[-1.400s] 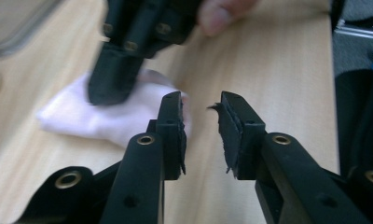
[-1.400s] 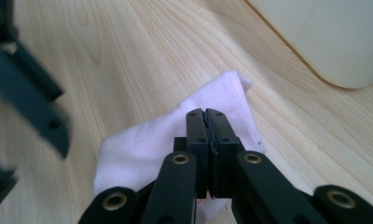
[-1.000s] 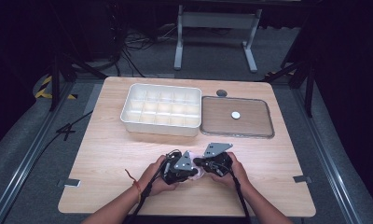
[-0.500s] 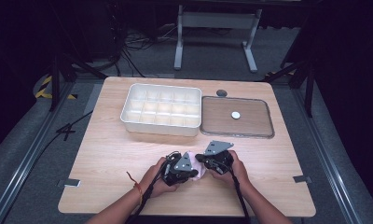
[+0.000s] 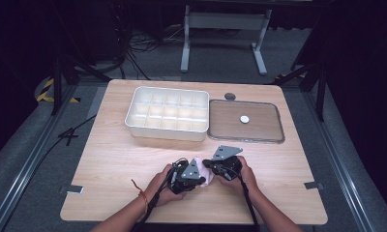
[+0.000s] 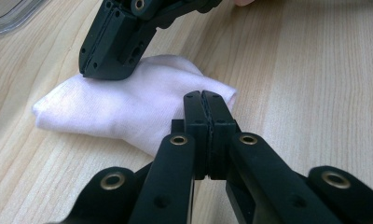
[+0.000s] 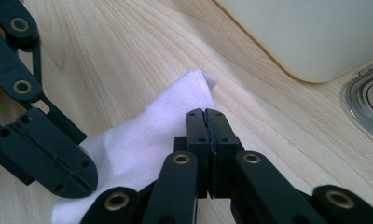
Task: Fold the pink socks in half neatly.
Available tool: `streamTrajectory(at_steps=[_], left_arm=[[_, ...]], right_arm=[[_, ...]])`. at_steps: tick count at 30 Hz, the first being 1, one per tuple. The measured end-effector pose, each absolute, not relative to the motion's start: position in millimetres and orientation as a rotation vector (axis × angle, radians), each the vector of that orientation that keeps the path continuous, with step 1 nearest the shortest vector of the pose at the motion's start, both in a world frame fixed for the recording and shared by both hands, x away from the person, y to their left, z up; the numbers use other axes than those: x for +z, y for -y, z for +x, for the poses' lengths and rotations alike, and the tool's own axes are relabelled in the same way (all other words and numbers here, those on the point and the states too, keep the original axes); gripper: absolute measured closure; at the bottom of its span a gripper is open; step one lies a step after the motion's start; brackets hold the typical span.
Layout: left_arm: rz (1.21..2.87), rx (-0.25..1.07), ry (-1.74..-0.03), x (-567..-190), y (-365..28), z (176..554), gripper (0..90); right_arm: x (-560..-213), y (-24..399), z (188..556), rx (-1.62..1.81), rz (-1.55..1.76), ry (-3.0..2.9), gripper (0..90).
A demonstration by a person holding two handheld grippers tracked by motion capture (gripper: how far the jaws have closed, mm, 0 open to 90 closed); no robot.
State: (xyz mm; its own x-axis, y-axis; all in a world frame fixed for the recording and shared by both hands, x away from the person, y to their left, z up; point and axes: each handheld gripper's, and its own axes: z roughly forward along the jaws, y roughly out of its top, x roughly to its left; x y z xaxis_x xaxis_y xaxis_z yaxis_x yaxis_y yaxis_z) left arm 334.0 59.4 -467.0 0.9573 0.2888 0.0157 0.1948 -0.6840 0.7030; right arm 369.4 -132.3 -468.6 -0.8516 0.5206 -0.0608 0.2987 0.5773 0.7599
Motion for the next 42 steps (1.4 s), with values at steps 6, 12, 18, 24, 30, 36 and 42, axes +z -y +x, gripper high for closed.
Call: streamTrajectory(at_steps=[6,12,18,24,30,36,42], left_arm=[[2.355,0.164,-0.325,-466.8,-58.9,334.7,89.8],[2.341,0.149,-0.337,-467.7,-58.8,335.6,89.8],[2.341,0.135,-0.338,-468.1,-58.9,337.6,89.7],[2.338,0.133,-0.347,-468.2,-58.3,336.9,89.7],[2.333,0.128,-0.344,-468.5,-59.0,337.9,89.7],[2.344,0.133,-0.341,-468.0,-59.0,337.4,89.7],[2.353,0.141,-0.332,-467.5,-58.4,336.9,89.7]], right_arm=[[-466.3,132.4,370.4,1.113,0.657,-2.542,89.9],[-467.1,135.6,372.8,1.104,0.673,-2.515,90.0],[-463.6,143.0,376.0,1.094,0.691,-2.496,90.0],[-446.2,149.5,367.9,1.230,0.659,-2.451,90.0],[-449.5,130.5,350.1,1.206,0.499,-2.548,89.9],[-463.1,129.8,355.0,1.157,0.534,-2.595,90.0],[-465.2,134.9,361.2,1.147,0.575,-2.565,90.0]])
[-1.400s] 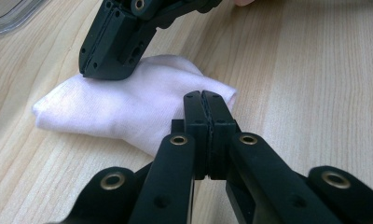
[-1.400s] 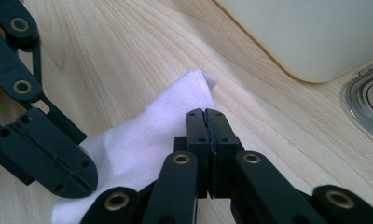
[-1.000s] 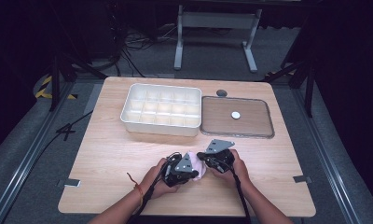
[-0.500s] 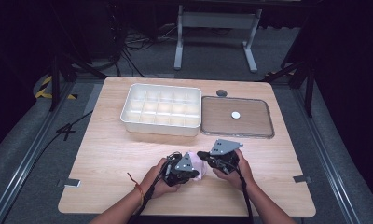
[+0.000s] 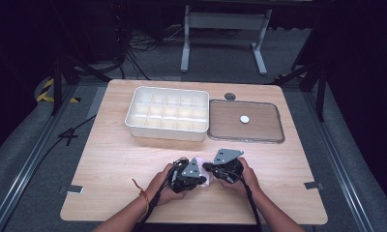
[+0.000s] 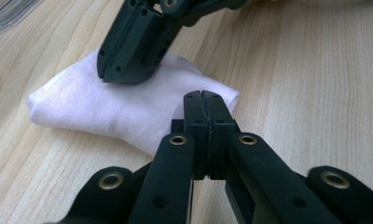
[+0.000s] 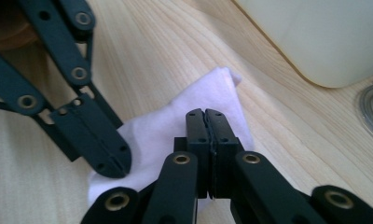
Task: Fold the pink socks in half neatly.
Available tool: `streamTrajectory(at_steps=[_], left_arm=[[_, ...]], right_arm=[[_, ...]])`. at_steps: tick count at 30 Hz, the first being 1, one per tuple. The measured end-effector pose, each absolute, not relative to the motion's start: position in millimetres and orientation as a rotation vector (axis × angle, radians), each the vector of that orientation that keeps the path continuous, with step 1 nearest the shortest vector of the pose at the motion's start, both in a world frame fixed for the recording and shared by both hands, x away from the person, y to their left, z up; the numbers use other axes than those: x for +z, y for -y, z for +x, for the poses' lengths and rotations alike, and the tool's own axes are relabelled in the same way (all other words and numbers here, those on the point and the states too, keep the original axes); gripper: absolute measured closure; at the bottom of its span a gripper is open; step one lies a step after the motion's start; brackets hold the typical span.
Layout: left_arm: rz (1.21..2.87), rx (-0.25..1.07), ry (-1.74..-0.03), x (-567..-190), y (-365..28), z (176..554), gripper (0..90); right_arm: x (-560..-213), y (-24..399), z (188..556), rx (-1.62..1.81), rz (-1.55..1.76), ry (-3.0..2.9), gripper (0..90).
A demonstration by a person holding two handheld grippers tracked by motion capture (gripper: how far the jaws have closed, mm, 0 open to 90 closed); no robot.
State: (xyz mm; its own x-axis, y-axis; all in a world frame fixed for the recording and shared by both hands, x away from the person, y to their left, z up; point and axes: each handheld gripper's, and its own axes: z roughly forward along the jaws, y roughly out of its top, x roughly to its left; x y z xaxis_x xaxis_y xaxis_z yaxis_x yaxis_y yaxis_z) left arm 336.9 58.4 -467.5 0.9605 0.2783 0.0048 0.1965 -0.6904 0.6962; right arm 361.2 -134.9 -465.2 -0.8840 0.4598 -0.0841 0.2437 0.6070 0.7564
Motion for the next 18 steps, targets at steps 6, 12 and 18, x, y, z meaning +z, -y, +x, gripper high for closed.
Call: streamTrajectory(at_steps=[6,12,18], left_arm=[[2.370,0.160,-0.324,-465.4,-56.5,333.1,89.8],[2.380,0.162,-0.308,-465.1,-55.4,332.2,89.7],[2.371,0.158,-0.315,-465.9,-55.3,332.8,89.8]], right_arm=[[-466.1,135.8,363.7,1.140,0.589,-2.558,90.0],[-466.5,136.6,366.3,1.133,0.600,-2.548,90.0],[-465.8,137.9,368.0,1.120,0.610,-2.542,90.0]])
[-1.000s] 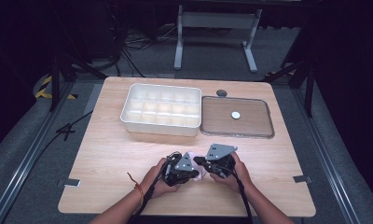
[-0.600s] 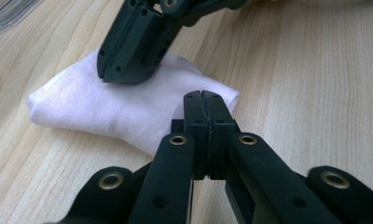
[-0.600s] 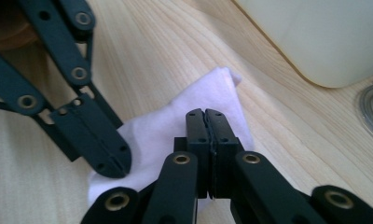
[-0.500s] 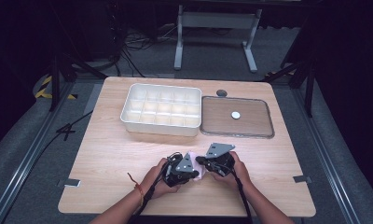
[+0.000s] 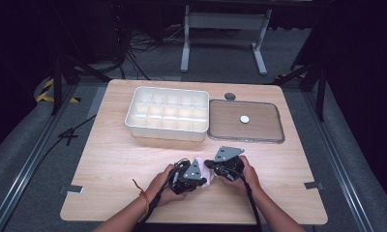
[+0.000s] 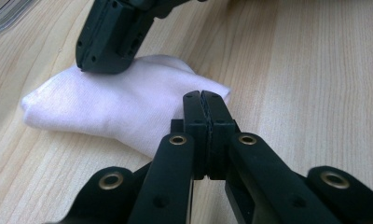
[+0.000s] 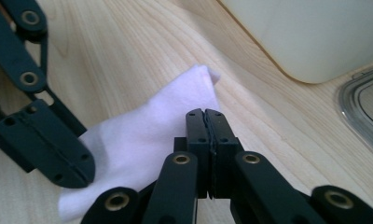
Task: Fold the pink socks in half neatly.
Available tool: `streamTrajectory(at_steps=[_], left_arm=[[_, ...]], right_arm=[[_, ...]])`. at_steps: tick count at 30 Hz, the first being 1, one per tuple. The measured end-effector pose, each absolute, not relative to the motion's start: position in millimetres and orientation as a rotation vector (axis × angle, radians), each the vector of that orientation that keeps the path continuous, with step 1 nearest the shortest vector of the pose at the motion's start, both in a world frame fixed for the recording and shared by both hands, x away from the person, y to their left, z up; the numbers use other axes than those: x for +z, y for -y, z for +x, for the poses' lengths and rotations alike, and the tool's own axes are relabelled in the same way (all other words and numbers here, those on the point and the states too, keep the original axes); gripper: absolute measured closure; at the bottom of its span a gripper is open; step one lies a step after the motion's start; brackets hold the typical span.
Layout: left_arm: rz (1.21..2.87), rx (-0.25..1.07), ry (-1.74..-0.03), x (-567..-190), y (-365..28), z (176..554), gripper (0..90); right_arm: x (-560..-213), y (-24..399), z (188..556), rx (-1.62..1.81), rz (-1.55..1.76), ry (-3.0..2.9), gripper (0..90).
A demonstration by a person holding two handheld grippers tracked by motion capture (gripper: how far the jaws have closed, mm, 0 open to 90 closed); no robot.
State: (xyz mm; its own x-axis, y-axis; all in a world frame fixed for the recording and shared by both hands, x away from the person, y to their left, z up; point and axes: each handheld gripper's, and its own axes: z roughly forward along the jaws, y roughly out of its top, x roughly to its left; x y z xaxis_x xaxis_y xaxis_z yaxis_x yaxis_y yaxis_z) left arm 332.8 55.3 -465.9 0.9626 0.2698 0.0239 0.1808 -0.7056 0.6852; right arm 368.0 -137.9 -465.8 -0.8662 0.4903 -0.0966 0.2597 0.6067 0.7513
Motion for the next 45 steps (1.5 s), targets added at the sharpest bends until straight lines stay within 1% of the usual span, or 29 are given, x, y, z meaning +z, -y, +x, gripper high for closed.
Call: streamTrajectory(at_steps=[8,15,20,24,29,33,45], left_arm=[[2.385,0.180,-0.303,-463.2,-52.1,331.2,89.5],[2.320,0.199,-0.297,-453.5,-48.1,333.9,82.6],[2.300,0.189,-0.320,-455.3,-44.6,337.7,81.2],[2.336,0.173,-0.298,-465.2,-39.1,335.5,82.9],[2.335,0.161,-0.293,-469.2,-38.3,333.9,84.7],[2.343,0.171,-0.280,-470.5,-36.5,331.7,84.9],[2.325,0.138,-0.276,-472.6,-37.4,333.3,85.0]], right_arm=[[-466.9,138.1,370.7,1.122,0.628,-2.541,90.0],[-467.7,137.7,370.8,1.129,0.635,-2.535,90.0],[-467.6,137.5,370.3,1.127,0.634,-2.534,90.0],[-467.5,137.2,370.1,1.125,0.632,-2.536,90.0],[-467.5,137.0,370.5,1.121,0.629,-2.536,90.0],[-467.1,137.4,371.0,1.107,0.630,-2.527,90.0],[-464.6,143.6,378.3,1.082,0.669,-2.490,90.0]])
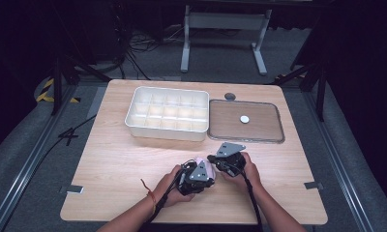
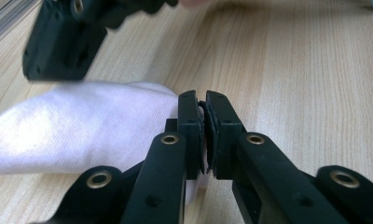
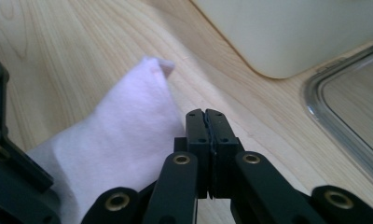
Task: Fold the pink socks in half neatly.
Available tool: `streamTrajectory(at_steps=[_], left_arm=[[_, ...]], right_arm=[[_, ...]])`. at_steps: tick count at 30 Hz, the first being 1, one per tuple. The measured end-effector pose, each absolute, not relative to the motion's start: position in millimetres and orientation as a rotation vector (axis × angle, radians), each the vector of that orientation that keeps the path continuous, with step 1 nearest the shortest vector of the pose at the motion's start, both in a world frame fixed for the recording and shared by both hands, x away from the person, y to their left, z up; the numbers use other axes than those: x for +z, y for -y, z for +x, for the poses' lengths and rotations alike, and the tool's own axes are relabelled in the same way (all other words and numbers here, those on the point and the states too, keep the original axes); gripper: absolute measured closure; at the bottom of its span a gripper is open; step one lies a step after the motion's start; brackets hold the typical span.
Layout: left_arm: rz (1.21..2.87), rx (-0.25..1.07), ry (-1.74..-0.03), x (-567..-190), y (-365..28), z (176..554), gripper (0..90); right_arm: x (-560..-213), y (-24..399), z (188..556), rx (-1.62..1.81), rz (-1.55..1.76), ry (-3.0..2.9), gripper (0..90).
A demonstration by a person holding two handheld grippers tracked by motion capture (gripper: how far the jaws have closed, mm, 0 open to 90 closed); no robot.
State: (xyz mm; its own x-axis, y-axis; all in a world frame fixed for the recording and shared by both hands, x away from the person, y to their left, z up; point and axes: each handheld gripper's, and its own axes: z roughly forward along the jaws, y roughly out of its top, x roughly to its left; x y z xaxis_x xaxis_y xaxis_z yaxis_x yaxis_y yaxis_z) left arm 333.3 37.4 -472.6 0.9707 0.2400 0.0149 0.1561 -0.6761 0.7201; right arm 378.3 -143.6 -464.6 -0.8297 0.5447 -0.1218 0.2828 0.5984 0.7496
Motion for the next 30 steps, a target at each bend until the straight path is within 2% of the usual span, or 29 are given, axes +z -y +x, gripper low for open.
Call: streamTrajectory(at_steps=[7,12,22,25,30], left_arm=[[2.322,0.132,-0.284,-472.7,-37.0,333.1,85.1],[2.327,0.135,-0.285,-472.3,-37.1,333.0,85.0],[2.355,0.175,-0.261,-469.9,-35.6,330.6,84.9],[2.358,0.172,-0.253,-466.6,-34.5,328.1,77.5],[2.290,0.170,-0.253,-453.5,-43.7,329.1,74.3]], right_arm=[[-452.1,149.7,368.1,1.262,0.584,-2.509,90.0],[-458.8,139.5,359.6,1.224,0.492,-2.599,89.9],[-468.3,140.2,378.8,1.147,0.637,-2.545,90.0],[-466.8,139.2,378.0,1.134,0.634,-2.530,90.0],[-458.2,143.1,377.0,1.219,0.648,-2.489,89.7]])
